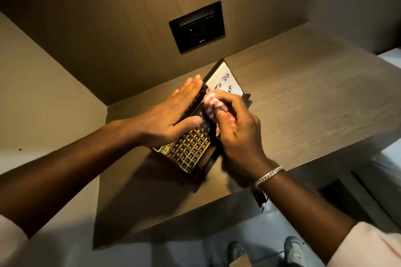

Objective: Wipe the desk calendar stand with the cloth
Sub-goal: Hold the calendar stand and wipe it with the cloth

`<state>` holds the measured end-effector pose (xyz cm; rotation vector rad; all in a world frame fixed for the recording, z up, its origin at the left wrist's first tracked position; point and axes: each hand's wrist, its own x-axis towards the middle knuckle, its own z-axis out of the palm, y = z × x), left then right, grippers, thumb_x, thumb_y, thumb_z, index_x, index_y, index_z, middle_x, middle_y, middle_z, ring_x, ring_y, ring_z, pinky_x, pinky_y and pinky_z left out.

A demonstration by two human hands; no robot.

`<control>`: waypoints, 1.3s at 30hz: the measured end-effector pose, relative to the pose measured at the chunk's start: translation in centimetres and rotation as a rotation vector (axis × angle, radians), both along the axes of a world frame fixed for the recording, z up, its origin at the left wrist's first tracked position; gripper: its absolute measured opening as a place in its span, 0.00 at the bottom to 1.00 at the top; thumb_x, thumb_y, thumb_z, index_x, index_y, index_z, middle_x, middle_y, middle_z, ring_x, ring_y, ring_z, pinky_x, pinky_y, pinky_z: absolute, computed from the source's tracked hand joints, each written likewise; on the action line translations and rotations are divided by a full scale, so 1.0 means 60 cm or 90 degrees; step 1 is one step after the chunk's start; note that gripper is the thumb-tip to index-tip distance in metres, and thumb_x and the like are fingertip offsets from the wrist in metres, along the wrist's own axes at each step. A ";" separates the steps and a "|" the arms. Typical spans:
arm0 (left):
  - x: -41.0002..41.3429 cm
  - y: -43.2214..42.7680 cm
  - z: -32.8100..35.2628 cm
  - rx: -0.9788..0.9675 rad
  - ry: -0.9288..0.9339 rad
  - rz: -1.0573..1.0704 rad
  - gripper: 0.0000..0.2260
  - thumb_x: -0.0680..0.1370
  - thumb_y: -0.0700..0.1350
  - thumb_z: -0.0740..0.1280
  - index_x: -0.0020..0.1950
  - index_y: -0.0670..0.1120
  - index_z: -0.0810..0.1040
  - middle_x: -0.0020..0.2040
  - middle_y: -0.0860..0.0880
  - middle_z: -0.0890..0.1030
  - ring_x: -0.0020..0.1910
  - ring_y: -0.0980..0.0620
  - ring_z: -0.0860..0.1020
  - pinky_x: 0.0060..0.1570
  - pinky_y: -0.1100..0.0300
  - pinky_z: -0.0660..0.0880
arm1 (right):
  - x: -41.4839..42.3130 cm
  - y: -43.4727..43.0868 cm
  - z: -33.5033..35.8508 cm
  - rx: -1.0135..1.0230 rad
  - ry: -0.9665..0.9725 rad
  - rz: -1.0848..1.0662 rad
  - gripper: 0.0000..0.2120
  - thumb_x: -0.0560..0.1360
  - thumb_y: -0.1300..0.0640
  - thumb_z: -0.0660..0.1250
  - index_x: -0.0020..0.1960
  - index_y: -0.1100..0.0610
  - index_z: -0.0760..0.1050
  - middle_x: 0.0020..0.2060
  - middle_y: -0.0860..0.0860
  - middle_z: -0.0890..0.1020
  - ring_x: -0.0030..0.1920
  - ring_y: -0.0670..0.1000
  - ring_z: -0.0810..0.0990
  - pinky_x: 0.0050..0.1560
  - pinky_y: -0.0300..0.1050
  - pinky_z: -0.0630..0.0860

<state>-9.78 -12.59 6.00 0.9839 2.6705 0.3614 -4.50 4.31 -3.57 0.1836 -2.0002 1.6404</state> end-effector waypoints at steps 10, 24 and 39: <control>-0.010 0.013 -0.008 0.037 -0.025 -0.022 0.34 0.77 0.58 0.50 0.78 0.49 0.41 0.80 0.53 0.40 0.78 0.59 0.38 0.77 0.55 0.41 | 0.037 -0.014 -0.053 0.309 -0.108 -0.087 0.21 0.81 0.51 0.63 0.73 0.51 0.69 0.74 0.57 0.69 0.70 0.57 0.72 0.64 0.59 0.75; 0.003 0.024 -0.002 0.057 -0.027 0.004 0.31 0.76 0.56 0.49 0.75 0.53 0.39 0.77 0.58 0.42 0.77 0.61 0.40 0.77 0.57 0.43 | 0.014 -0.010 -0.008 0.255 -0.153 -0.120 0.18 0.80 0.57 0.65 0.70 0.54 0.75 0.67 0.59 0.78 0.62 0.58 0.80 0.59 0.53 0.79; 0.006 0.029 -0.011 0.019 -0.024 0.023 0.33 0.75 0.56 0.50 0.77 0.52 0.40 0.79 0.56 0.41 0.78 0.58 0.39 0.78 0.52 0.44 | 0.012 0.004 0.013 0.241 -0.123 -0.117 0.14 0.77 0.63 0.68 0.62 0.57 0.80 0.55 0.57 0.85 0.48 0.56 0.85 0.50 0.53 0.83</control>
